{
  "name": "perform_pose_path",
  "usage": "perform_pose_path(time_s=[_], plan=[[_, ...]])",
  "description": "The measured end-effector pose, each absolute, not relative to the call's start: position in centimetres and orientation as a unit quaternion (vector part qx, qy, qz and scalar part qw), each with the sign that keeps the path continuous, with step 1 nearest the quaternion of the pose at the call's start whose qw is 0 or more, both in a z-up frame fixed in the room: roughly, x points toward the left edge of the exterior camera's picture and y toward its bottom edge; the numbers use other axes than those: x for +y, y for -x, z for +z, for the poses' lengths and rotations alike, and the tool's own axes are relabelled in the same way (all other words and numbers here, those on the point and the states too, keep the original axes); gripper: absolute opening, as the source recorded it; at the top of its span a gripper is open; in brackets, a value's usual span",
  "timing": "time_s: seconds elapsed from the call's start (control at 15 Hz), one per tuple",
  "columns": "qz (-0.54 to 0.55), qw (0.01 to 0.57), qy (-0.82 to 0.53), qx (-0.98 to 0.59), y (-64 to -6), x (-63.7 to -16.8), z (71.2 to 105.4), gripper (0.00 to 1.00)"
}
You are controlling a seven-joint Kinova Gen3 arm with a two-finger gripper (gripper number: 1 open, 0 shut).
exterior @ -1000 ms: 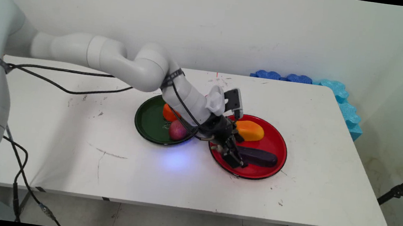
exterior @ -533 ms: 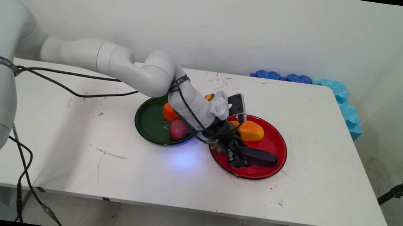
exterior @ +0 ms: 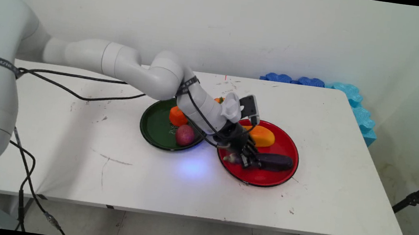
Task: Place the picked object on the table
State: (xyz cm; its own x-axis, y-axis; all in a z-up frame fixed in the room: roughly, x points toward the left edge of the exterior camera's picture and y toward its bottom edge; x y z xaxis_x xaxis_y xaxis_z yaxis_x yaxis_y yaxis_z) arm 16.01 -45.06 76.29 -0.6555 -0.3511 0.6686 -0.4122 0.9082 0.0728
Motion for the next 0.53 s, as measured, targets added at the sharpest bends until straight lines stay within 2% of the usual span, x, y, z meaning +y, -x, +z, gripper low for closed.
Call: perform_pose_path(time_s=[0.53], plan=[[0.067,0.384,-0.195,-0.900,-18.5,-43.3,82.1,0.00]])
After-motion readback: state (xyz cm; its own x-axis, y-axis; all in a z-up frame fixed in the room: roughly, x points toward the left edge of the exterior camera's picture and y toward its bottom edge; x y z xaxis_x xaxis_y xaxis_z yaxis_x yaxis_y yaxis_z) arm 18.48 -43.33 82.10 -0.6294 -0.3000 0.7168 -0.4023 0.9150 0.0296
